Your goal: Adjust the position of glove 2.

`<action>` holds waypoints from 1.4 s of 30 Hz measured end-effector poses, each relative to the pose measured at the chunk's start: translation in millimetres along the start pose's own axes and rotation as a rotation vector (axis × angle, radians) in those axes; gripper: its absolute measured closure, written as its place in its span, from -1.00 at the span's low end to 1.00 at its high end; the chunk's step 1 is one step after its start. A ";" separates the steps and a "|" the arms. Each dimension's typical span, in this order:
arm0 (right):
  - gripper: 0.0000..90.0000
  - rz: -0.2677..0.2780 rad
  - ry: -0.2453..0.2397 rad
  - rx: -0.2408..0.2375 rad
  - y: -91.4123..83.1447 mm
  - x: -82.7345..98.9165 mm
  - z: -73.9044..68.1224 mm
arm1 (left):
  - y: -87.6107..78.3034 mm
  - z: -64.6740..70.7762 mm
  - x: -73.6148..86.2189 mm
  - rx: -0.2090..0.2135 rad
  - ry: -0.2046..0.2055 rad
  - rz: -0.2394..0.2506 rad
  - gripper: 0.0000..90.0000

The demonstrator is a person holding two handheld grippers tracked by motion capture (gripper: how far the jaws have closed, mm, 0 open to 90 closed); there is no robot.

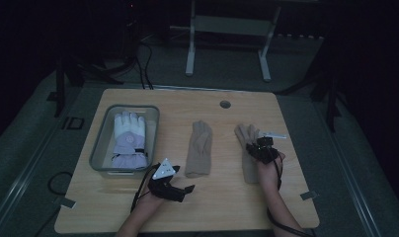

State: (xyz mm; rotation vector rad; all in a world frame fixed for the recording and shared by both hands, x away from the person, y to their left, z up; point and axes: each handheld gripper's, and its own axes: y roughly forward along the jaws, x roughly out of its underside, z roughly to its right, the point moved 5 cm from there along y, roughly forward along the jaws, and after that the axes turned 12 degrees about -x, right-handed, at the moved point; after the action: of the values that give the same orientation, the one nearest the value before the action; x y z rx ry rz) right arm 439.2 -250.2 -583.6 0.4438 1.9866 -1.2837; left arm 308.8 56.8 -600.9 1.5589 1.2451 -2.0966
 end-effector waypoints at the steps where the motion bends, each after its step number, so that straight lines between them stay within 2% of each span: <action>1: 0.56 -0.006 -0.009 -0.005 1.9 1.1 -0.4 | -0.2 -0.3 0.0 0.002 0.000 0.000 -0.83; 3: 0.52 -0.028 -0.036 -0.012 4.5 2.3 -1.1 | -0.4 0.1 0.0 0.008 -0.003 0.002 -0.83; 8: 0.24 -0.022 -0.035 -0.039 0.3 -3.5 0.6 | -0.1 0.6 0.1 0.009 -0.001 -0.001 -0.83; 10: 0.10 -0.016 -0.044 -0.079 -3.0 -6.7 0.8 | -0.3 0.2 0.1 0.010 -0.002 -0.001 -0.83; 16: -0.03 -0.029 -0.126 -0.191 -21.4 -12.3 6.3 | 0.6 2.2 0.2 0.017 0.005 -0.008 -0.83; 20: -0.21 -0.045 -0.133 -0.281 -30.8 -11.8 15.0 | -0.1 1.8 0.2 0.022 0.000 -0.005 -0.83; 22: -0.20 -0.037 -0.140 -0.299 -34.8 -11.5 19.3 | 0.1 2.2 0.2 0.030 -0.003 -0.005 -0.83; 23: -0.14 -0.026 -0.150 -0.303 -36.7 -11.3 21.1 | 0.3 2.3 0.2 0.029 -0.004 -0.006 -0.83; 24: 0.04 -0.028 -0.156 -0.303 -38.3 -10.4 23.4 | 0.3 2.5 0.2 0.030 -0.001 -0.007 -0.83; 25: 0.07 -0.039 -0.174 -0.315 -39.3 -8.8 25.1 | 0.3 2.6 0.2 0.030 0.001 -0.006 -0.83; 26: 0.04 -0.041 -0.211 -0.322 -39.6 -6.7 26.2 | 0.3 2.6 0.3 0.030 -0.001 -0.007 -0.83; 28: 0.07 -0.069 -0.301 -0.304 -37.5 -1.2 29.2 | 0.2 2.3 0.2 0.032 -0.003 -0.006 -0.83; 30: 0.07 -0.076 -0.366 -0.296 -35.2 2.2 30.3 | 0.0 2.2 0.2 0.036 -0.005 -0.005 -0.83; 31: 0.06 -0.083 -0.391 -0.307 -34.0 3.8 29.7 | -0.1 2.3 0.3 0.038 -0.004 -0.005 -0.83; 33: 0.05 -0.089 -0.421 -0.299 -31.0 4.7 29.8 | 0.0 2.6 0.3 0.043 -0.004 -0.007 -0.83; 37: 0.04 -0.082 -0.453 -0.324 -26.0 1.4 27.4 | -0.1 2.7 0.3 0.044 -0.005 -0.005 -0.83; 38: 0.04 -0.078 -0.470 -0.310 -24.2 0.5 26.8 | -0.2 2.5 0.3 0.045 -0.007 -0.004 -0.83; 40: 0.04 -0.107 -0.466 -0.317 -18.9 1.3 25.6 | -0.3 2.0 0.2 0.047 -0.015 -0.002 -0.83; 42: 0.02 -0.131 -0.474 -0.298 -12.4 4.4 25.7 | -0.5 1.8 0.2 0.048 -0.018 0.001 -0.83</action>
State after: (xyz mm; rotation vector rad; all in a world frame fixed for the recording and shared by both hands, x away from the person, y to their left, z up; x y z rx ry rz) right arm 438.3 -279.1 -585.2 -0.1296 1.7735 -1.0259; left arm 307.2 55.8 -600.7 1.5571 1.1962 -2.1504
